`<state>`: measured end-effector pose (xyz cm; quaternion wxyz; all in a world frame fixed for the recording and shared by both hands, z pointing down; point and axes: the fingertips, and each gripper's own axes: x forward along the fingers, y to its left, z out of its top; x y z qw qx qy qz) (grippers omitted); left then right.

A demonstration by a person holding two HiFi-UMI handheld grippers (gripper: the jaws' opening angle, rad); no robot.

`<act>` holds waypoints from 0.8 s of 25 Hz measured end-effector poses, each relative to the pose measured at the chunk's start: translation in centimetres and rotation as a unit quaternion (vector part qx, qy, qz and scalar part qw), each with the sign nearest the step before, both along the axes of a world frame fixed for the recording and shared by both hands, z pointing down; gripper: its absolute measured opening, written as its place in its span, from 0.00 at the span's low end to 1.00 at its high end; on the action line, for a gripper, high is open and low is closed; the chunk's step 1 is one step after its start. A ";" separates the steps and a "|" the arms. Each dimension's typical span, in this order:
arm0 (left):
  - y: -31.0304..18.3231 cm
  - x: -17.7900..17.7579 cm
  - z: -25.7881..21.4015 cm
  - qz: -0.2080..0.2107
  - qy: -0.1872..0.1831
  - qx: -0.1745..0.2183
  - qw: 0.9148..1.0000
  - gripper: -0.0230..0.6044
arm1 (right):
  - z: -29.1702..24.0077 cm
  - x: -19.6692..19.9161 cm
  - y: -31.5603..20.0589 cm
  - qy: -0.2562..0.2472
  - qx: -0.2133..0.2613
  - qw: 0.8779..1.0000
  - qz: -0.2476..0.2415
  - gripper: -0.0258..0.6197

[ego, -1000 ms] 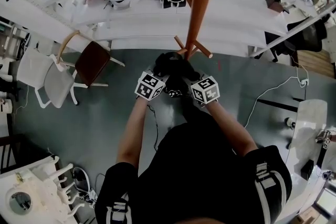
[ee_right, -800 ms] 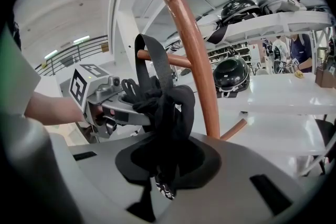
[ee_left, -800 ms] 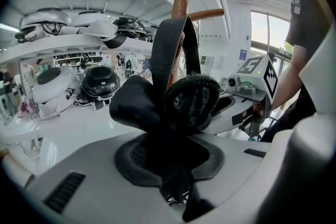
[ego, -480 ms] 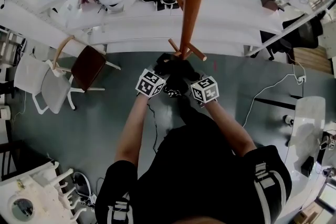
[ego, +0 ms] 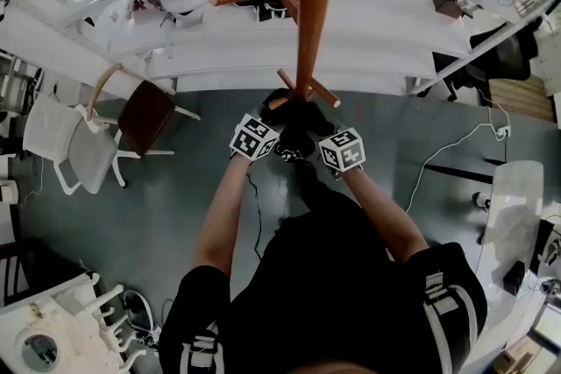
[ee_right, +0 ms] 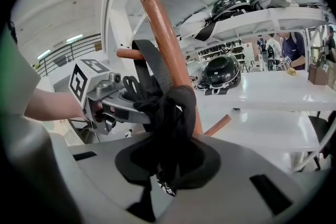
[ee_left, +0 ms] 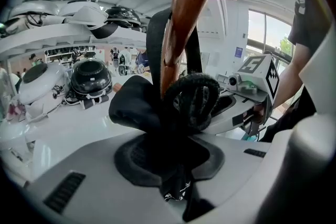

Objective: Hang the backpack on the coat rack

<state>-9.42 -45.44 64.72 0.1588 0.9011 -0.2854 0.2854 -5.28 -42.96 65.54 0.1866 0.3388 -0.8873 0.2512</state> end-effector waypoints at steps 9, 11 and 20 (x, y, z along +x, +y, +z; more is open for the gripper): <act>-0.4 1.2 1.8 0.031 -0.031 -0.013 0.999 0.20 | 1.7 1.0 0.1 0.018 -0.016 1.000 -0.002 0.16; -0.5 1.3 2.1 0.032 -0.034 -0.016 0.999 0.20 | 1.9 1.0 0.1 0.021 -0.019 1.000 -0.001 0.16; -0.6 0.5 3.4 0.014 -0.034 -0.029 0.999 0.26 | 2.9 0.8 0.0 0.048 -0.016 0.999 -0.020 0.16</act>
